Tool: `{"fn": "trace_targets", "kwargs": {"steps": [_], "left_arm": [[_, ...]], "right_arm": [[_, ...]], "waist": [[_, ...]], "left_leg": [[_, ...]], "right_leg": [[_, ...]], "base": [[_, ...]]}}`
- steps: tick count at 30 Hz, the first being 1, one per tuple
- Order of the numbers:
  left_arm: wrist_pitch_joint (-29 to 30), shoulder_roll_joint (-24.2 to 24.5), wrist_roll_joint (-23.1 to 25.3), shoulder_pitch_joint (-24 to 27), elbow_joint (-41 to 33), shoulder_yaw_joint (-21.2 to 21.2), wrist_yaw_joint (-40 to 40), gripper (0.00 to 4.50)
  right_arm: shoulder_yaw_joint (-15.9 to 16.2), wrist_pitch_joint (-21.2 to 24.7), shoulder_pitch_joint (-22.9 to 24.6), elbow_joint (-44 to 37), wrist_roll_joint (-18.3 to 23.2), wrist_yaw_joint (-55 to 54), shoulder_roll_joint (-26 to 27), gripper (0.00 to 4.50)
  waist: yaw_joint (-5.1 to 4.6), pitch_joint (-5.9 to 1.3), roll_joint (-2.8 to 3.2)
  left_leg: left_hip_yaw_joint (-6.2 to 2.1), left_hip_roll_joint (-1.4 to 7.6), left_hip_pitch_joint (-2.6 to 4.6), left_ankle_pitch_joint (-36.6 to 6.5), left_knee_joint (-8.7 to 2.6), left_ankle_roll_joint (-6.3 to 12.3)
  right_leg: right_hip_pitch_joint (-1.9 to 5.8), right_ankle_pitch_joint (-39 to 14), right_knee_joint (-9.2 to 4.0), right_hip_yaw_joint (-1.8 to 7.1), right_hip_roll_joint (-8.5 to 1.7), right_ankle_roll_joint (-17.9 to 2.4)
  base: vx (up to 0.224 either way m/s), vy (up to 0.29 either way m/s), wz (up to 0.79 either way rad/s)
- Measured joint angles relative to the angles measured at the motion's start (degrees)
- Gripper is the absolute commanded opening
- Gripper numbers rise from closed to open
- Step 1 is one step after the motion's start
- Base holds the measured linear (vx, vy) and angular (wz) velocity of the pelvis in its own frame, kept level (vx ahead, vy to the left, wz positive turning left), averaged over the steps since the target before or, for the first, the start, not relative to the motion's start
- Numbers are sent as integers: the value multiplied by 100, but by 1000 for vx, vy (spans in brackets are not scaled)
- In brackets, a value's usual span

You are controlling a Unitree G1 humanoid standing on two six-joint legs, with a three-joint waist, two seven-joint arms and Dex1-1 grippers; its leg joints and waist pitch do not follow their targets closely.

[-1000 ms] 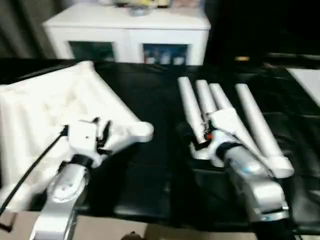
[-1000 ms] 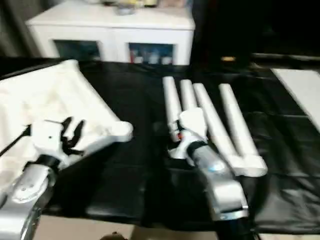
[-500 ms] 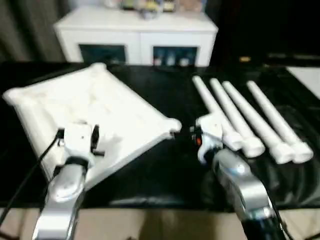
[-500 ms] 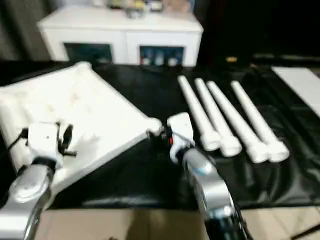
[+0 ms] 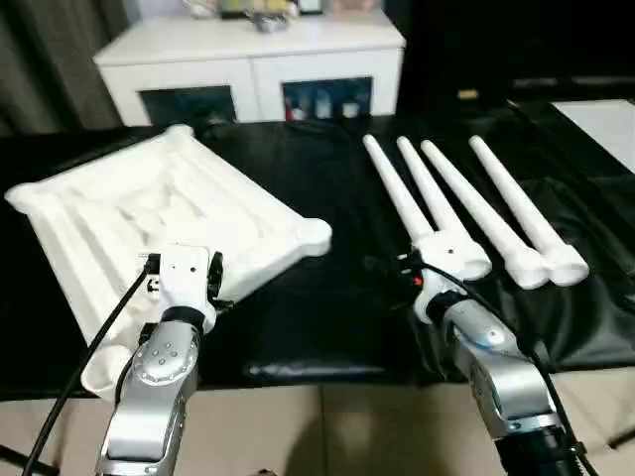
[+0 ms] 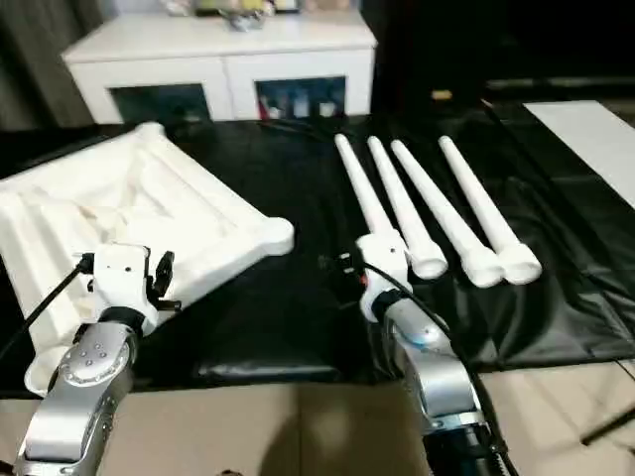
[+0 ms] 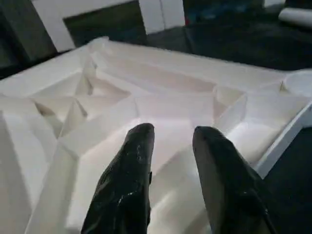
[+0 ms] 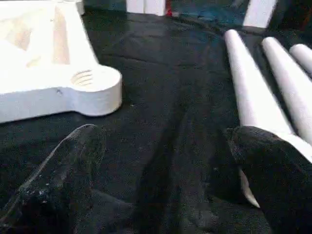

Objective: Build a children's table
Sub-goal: Move to table

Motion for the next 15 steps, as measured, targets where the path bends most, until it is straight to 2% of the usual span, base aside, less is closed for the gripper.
{"fn": "trace_targets", "kwargs": {"steps": [5,7,9,11,12,13,14,15], "left_arm": [[21,33,106,-1,0,12,-2,158],[66,81,111,-23,-3,13,-2,158],[94,137,111,-99,-35,42,-1,158],[120,113,93,-164,-129,94,9,158],[171,35,78,-194,-199,133,28,158],[172,-12,73,-162,-310,128,39,158],[156,-70,68,-115,-455,93,39,158],[120,-101,60,-9,-609,95,40,158]], "right_arm": [[5,-6,14,17,-3,-22,17,450],[18,13,0,17,-3,-26,62,450],[70,26,-58,12,-3,-35,142,450],[99,50,-115,-21,5,-54,198,450],[96,77,-159,-68,16,-87,222,450],[56,85,-161,-126,34,-106,246,450],[-45,96,-152,-250,95,-138,262,450],[-135,115,-152,-332,144,-183,271,450]], "waist": [[16,8,40],[-17,17,58],[-72,29,80],[-98,27,75],[-124,41,-6],[-97,56,-59],[-8,76,-133],[40,71,-169]], "left_leg": [[31,6,1,-6,-13,16],[23,20,9,-12,-14,24],[-44,60,14,1,-14,4],[-52,109,45,28,-24,-39],[-11,116,59,33,-39,-43],[36,98,47,0,-55,13],[91,82,74,-118,8,222],[93,77,101,-115,39,245]], "right_leg": [[47,95,-129,6,-1,0],[68,108,-148,-4,9,1],[47,93,-108,-14,64,-46],[46,36,-2,-13,92,-101],[31,-13,58,-8,95,-153],[12,-10,62,-7,91,-186],[-12,-20,55,3,85,-172],[-34,-14,57,1,86,-172]], "base": [[0,0,0],[0,0,0],[0,0,0],[-8,-108,5],[-8,-133,5],[-22,-143,2],[-27,-133,-11],[-27,-133,-11]]}}
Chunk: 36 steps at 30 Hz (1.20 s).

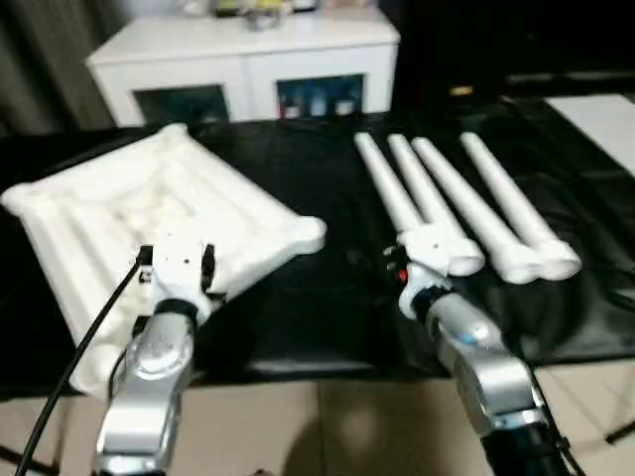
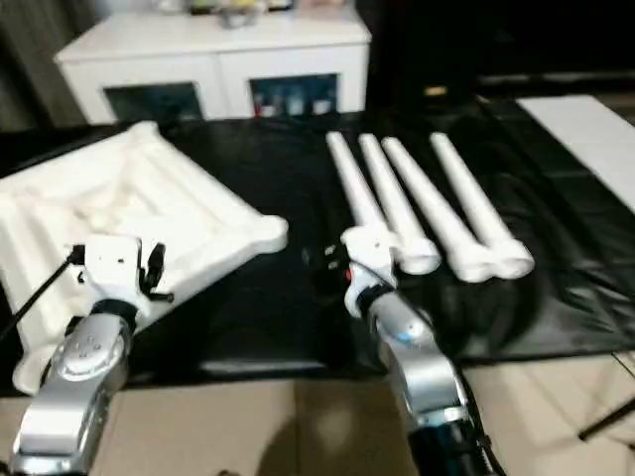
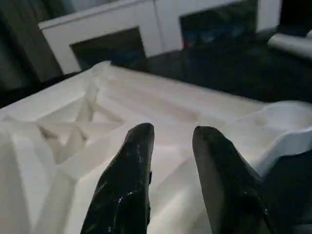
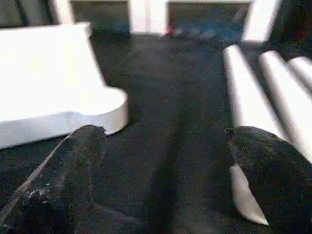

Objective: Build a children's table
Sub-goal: Move to table

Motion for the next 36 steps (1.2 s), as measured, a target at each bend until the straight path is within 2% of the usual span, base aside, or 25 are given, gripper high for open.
{"fn": "trace_targets", "kwargs": {"steps": [1,2,5,6,8,10,11,12,14,15,16,17,18,19,20,21,22,23,25,28,31,32,33,36], "left_arm": [[-42,-6,-8,110,-106,3,0,158],[-58,3,-9,175,-148,42,3,158],[-27,17,-9,284,-163,213,84,158],[-15,21,-9,283,-164,271,126,158],[16,26,-10,268,-170,309,156,158],[79,15,-11,262,-197,351,172,158],[170,15,-1,212,-242,368,174,158],[208,17,6,169,-287,378,174,158],[235,36,19,97,-436,394,174,158],[256,54,36,83,-532,397,174,158],[287,63,45,101,-566,396,174,158],[323,19,46,121,-569,395,174,158],[358,-44,38,147,-566,284,164,158],[356,-95,-14,200,-583,265,146,176],[352,-97,-92,238,-621,286,132,187],[347,-99,-174,249,-642,315,93,197],[340,-119,-332,312,-704,400,19,206],[342,-137,-426,377,-714,434,-18,206],[343,-176,-512,434,-741,468,-78,228],[356,-221,-598,452,-851,530,-103,251],[389,-223,-624,450,-960,592,-107,277],[414,-218,-644,440,-965,613,-110,283],[435,-210,-655,421,-965,615,-112,283],[492,-131,-652,282,-943,598,-123,319]], "right_arm": [[-113,10,4,-97,15,-65,1,450],[-217,14,3,-177,31,-117,7,450],[-171,117,42,-180,53,-159,143,450],[-106,143,50,-180,57,-158,167,450],[-26,145,49,-180,66,-151,202,450],[39,147,48,-180,85,-140,266,450],[53,147,47,-179,94,-121,271,450],[64,147,46,-178,98,-96,275,450],[81,147,27,-175,101,-78,298,450],[82,147,-22,-147,107,-61,315,450],[76,147,-54,-142,110,-53,306,450],[44,147,-83,-140,111,-54,276,450],[-10,154,-63,-117,111,-57,232,450],[-57,171,-61,-98,111,-56,196,450],[-155,176,-75,-119,114,-64,187,450],[-186,191,-74,-129,123,-57,186,450],[-199,227,-66,-124,201,-26,203,450],[-199,229,-68,-126,273,8,213,450],[-192,229,-73,-127,327,77,240,450],[-137,229,-99,-126,398,126,300,450],[-102,239,-166,-136,466,192,331,450],[-102,241,-197,-149,486,212,339,450],[-102,241,-209,-161,493,223,340,450],[-117,242,-212,-157,500,219,325,450]], "waist": [[28,-7,-12],[74,-23,11],[133,-16,-57],[147,-13,-60],[164,-15,-61],[136,-12,-52],[111,-13,-58],[104,-11,-57],[102,-21,-125],[100,-29,-233],[95,-55,-304],[137,-50,-354],[229,-22,-389],[287,-15,-418],[307,-17,-414],[321,-24,-385],[368,5,-422],[396,8,-412],[430,8,-411],[448,26,-423],[437,45,-405],[422,57,-379],[412,63,-369],[398,63,-370]], "left_leg": [[-2,-8,15,1,-16,-4],[-8,4,23,43,-68,-118],[14,98,31,110,-119,-298],[46,123,26,130,-139,-350],[59,125,14,130,-145,-349],[49,167,16,131,-149,-346],[46,221,17,138,-141,-345],[55,255,16,152,-141,-358],[57,339,14,198,-145,-432],[66,383,11,222,-151,-469],[67,413,0,218,-158,-463],[92,374,-46,122,-60,-273],[99,241,-125,-87,325,79],[89,97,-81,-124,398,118],[90,-66,12,-132,217,102],[90,-121,69,-134,73,77],[53,-102,96,-88,14,-105],[51,-35,111,-63,-26,-177],[87,38,132,-37,-92,-227],[186,79,201,-3,-152,-283],[216,82,250,-3,-165,-281],[217,81,259,-3,-165,-280],[217,76,260,-4,-167,-279],[233,34,260,-10,-166,-266]], "right_leg": [[-23,1,1,-20,20,-2],[-41,2,1,-36,63,-2],[-35,55,-87,-67,110,-40],[-26,94,-139,-83,106,-37],[-1,148,-213,-84,100,-16],[74,209,-311,-129,107,-4],[72,207,-254,-147,106,-21],[67,147,-154,-126,87,-67],[37,-1,78,-81,56,-118],[5,-93,108,-41,45,-105],[-2,-108,133,-48,82,-100],[-14,-92,117,-56,108,-154],[-13,-66,98,-35,97,-202],[-10,-50,57,-18,103,-165],[-22,-4,2,-41,130,-153],[-29,8,-4,-74,158,-148],[-22,41,-46,-139,168,-157],[8,69,-135,-207,190,-147],[49,144,-262,-282,192,-168],[129,202,-360,-295,177,-204],[203,223,-437,-303,152,-167],[234,235,-473,-306,147,-148],[243,245,-499,-306,138,-132],[241,270,-502,-293,86,-99]], "base": [[-28,-109,-12],[-29,-70,-2],[-10,-23,-1],[0,0,0],[-1,28,3],[-1,28,3],[3,-28,19],[3,-28,19],[1,-128,14],[-4,-160,10],[-16,-191,2],[-31,-189,-1],[-31,-189,-1],[-48,-157,-10],[-26,-66,-10],[-58,-105,-8],[-69,-81,-1],[-77,-93,3],[-22,-27,0],[0,0,0],[-5,19,-1],[-6,65,-5],[-6,65,-5],[5,59,-3]]}}
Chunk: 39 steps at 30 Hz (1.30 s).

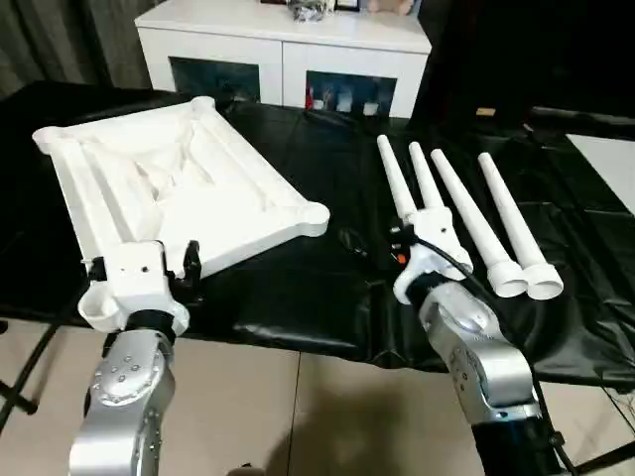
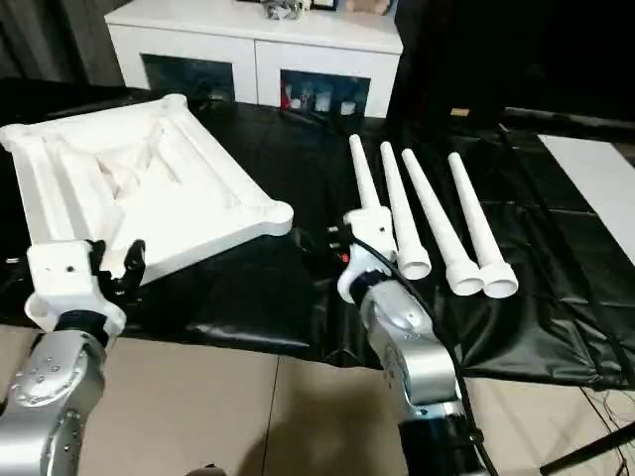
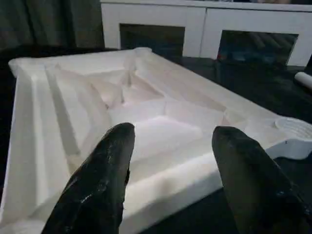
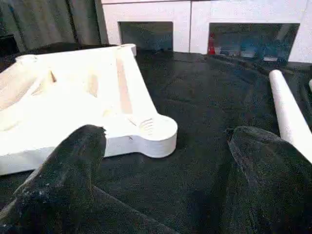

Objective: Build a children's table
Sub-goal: Move to table

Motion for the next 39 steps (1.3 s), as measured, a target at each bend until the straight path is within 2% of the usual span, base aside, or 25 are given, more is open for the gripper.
{"fn": "trace_targets", "kwargs": {"steps": [4,8,11,16,19,24,25,27,28,29,30,32,33,35,37,39], "left_arm": [[75,59,8,-23,-5,-47,-126,349],[73,63,31,-157,112,-68,-129,389],[71,111,106,-332,121,-198,-127,414],[-131,124,197,-474,122,-375,-194,414],[-166,15,192,-443,158,-394,-183,414],[-266,39,252,-353,353,-491,-181,414],[-271,49,267,-334,352,-498,-181,414],[-273,58,297,-270,351,-492,-181,414],[-273,57,300,-266,351,-493,-181,414],[-273,63,303,-262,349,-487,-183,414],[-275,71,305,-262,347,-476,-183,414],[-290,90,307,-235,330,-454,-184,414],[-295,90,307,-219,330,-450,-184,414],[-298,90,308,-197,330,-449,-183,414],[-299,74,313,-181,330,-513,-185,414],[-305,61,314,-179,330,-570,-190,414]], "right_arm": [[-74,34,-1,0,53,26,-83,450],[-103,78,-178,-8,60,78,-177,450],[-140,259,-192,-20,52,41,-209,450],[-63,376,-205,3,-89,44,-413,450],[130,394,-203,9,-205,99,-437,450],[208,475,-194,6,-205,118,-424,450],[211,500,-188,6,-206,116,-423,450],[246,522,-187,6,-205,124,-404,450],[255,523,-187,6,-206,127,-398,450],[265,523,-188,6,-207,129,-389,450],[277,522,-193,6,-207,130,-383,450],[323,520,-205,8,-207,134,-374,450],[339,520,-205,8,-207,136,-375,450],[353,520,-206,9,-209,138,-377,450],[350,520,-204,25,-232,138,-400,450],[343,521,-204,28,-251,137,-421,450]], "waist": [[-7,-1,0],[-40,13,52],[-53,15,66],[-96,15,69],[-140,25,90],[-128,25,89],[-128,25,90],[-137,43,89],[-139,60,90],[-144,77,97],[-162,85,99],[-258,102,99],[-310,97,89],[-387,81,60],[-416,80,39],[-393,76,39]], "left_leg": [[21,-11,-5,-5,1,12],[19,-6,-45,-3,-3,12],[19,8,-51,-3,-3,12],[23,8,-52,-2,1,13],[25,9,-52,-2,2,13],[30,18,-40,-4,0,12],[33,18,-27,-4,-3,12],[47,17,67,-14,-35,19],[53,18,136,-18,-66,20],[66,19,239,-36,-114,19],[74,25,298,-72,-122,17],[77,48,417,-129,-133,-3],[77,56,443,-141,-133,-15],[76,54,447,-164,-135,-25],[86,36,425,-169,-155,-17],[87,32,409,-200,-142,39]], "right_leg": [[-10,34,4,22,-8,-3],[-65,34,32,29,2,-26],[-69,33,37,26,10,-54],[-67,32,33,26,9,-53],[-67,33,33,26,8,-52],[-60,17,32,20,10,-26],[-48,16,29,20,9,-25],[32,1,-5,17,8,-15],[91,-2,-41,9,9,-14],[159,-12,-100,-6,8,-4],[218,-14,-133,-23,6,-4],[351,-20,-194,-66,3,1],[371,-44,-192,-74,3,5],[388,-50,-191,-67,1,3],[394,-81,-194,-32,3,3],[393,-130,-195,-22,7,17]], "base": [[0,0,0],[0,0,0],[0,0,0],[0,0,0],[0,0,0],[0,0,0],[0,0,0],[0,0,0],[0,0,0],[0,0,0],[0,0,0],[0,0,0],[0,0,0],[65,6,-13],[73,6,-10],[91,15,-4]]}}
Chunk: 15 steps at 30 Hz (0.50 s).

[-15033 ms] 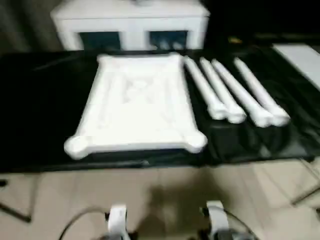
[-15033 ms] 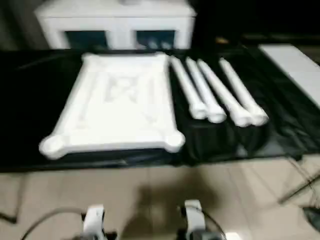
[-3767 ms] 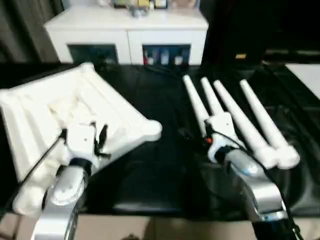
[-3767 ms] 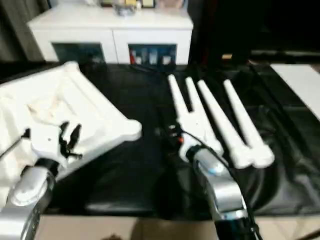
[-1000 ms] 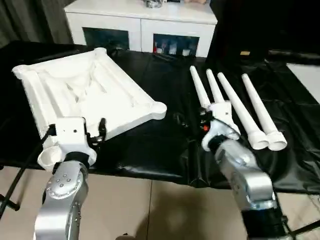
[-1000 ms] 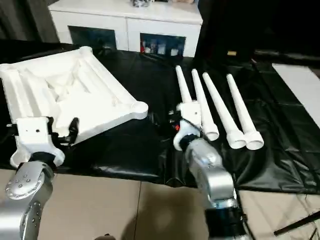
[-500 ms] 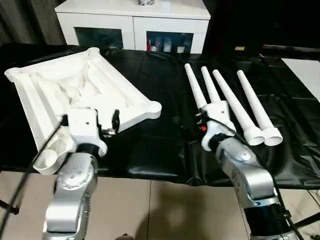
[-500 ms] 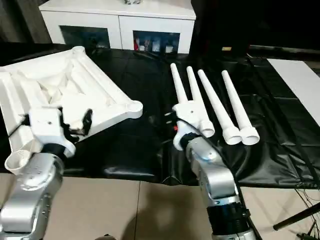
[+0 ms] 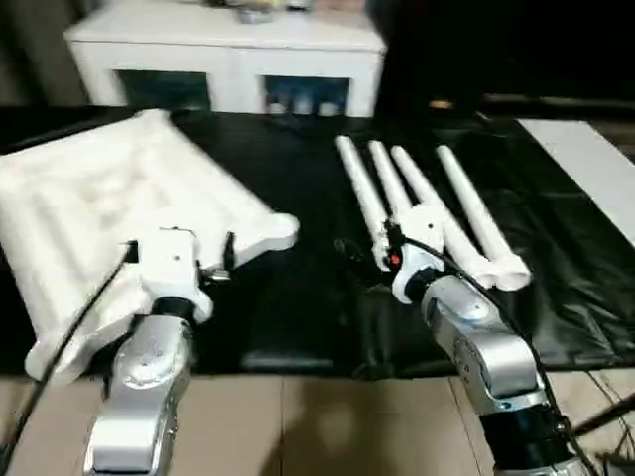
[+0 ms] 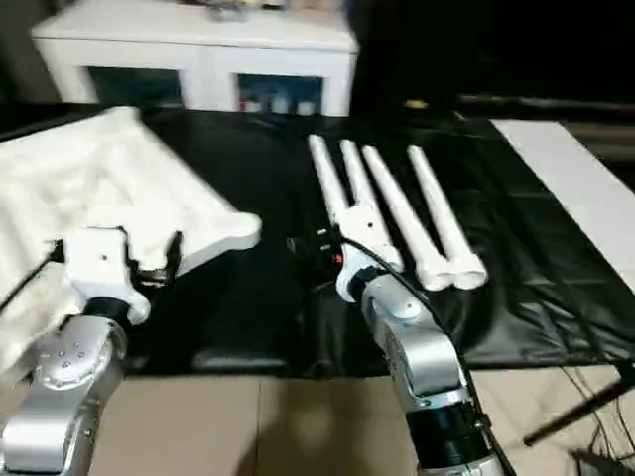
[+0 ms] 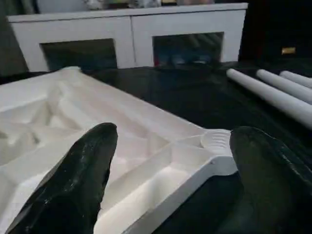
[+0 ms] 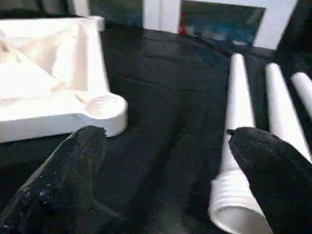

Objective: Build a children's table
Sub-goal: Move to table

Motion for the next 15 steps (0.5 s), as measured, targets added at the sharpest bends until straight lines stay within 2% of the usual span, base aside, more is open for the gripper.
{"fn": "trace_targets", "kwargs": {"steps": [1,2,4,5,6,7,8,9,10,11,12,13,14,15], "left_arm": [[0,5,0,9,0,11,0,414],[0,20,0,24,0,34,0,414],[-4,39,-2,40,0,85,0,414],[-5,53,-1,56,-1,132,2,414],[-6,85,1,92,-1,185,4,414],[-8,115,2,91,-1,191,3,414],[-14,81,1,84,-6,183,1,414],[-16,24,-9,69,-7,83,-13,414],[-17,-12,-14,82,-7,-6,-40,414],[-16,-2,-13,101,-7,-16,-44,414],[-16,38,-10,100,-8,21,-43,414],[-16,76,-8,101,-23,50,-43,414],[-18,129,-8,105,-37,90,-44,414],[-17,177,-7,154,-46,161,-43,414]], "right_arm": [[-1,0,-1,0,-4,0,3,450],[9,0,-1,0,-4,8,8,450],[55,0,-17,0,-2,34,82,450],[112,2,-47,4,1,60,93,450],[155,1,-91,3,9,69,103,450],[149,-1,-106,-1,9,71,84,450],[105,-1,-71,3,5,69,18,450],[54,1,-21,12,2,67,-46,450],[-23,4,21,43,-7,61,-90,450],[-59,3,29,47,-10,59,-102,450],[-52,1,27,38,-9,72,-84,450],[-38,-3,14,24,-7,97,-65,450],[2,-11,4,19,-11,123,-46,450],[104,1,-9,41,-12,135,51,450]], "waist": [[29,-5,-3],[55,-14,-6],[46,-33,-31],[18,-45,-52],[-48,-66,-98],[-77,-85,-149],[-65,-89,-162],[-10,-86,-152],[49,-86,-152],[92,-92,-139],[151,-108,-82],[190,-131,34],[202,-143,216],[189,-122,198]], "left_leg": [[1,-3,-2,-19,-2,19],[0,-7,31,-62,-5,10],[-11,-29,39,-130,-2,6],[-31,-51,66,-171,14,17],[-67,-119,94,-241,55,6],[-73,-179,107,-305,115,31],[-96,-197,44,-457,286,280],[-173,-205,-51,-523,594,590],[-245,-204,-210,-514,915,623],[-302,-220,-378,-488,1069,579],[-341,-185,-554,-415,914,466],[-361,-86,-635,-290,521,424],[-415,40,-649,199,360,203],[-459,37,-580,81,401,72]], "right_leg": [[0,-23,-4,4,1,11],[-2,-56,-1,12,1,12],[-37,-146,84,31,-16,-29],[-132,-204,240,49,-46,-103],[-258,-297,517,136,-138,-108],[-328,-378,561,242,-222,15],[-234,-462,624,347,-174,73],[-163,-498,586,358,-147,48],[-70,-500,506,362,-118,46],[18,-499,419,363,-85,44],[126,-504,323,309,-31,45],[208,-527,269,234,63,48],[333,-618,270,119,194,91],[242,-716,533,132,134,63]], "base": [[113,16,3],[155,12,3],[168,2,5],[167,-38,9],[167,-38,9],[145,-40,5],[145,-26,13],[145,-26,13],[153,-28,13],[145,-14,2],[145,-14,2],[141,6,2],[168,34,-8],[168,34,-8]]}}
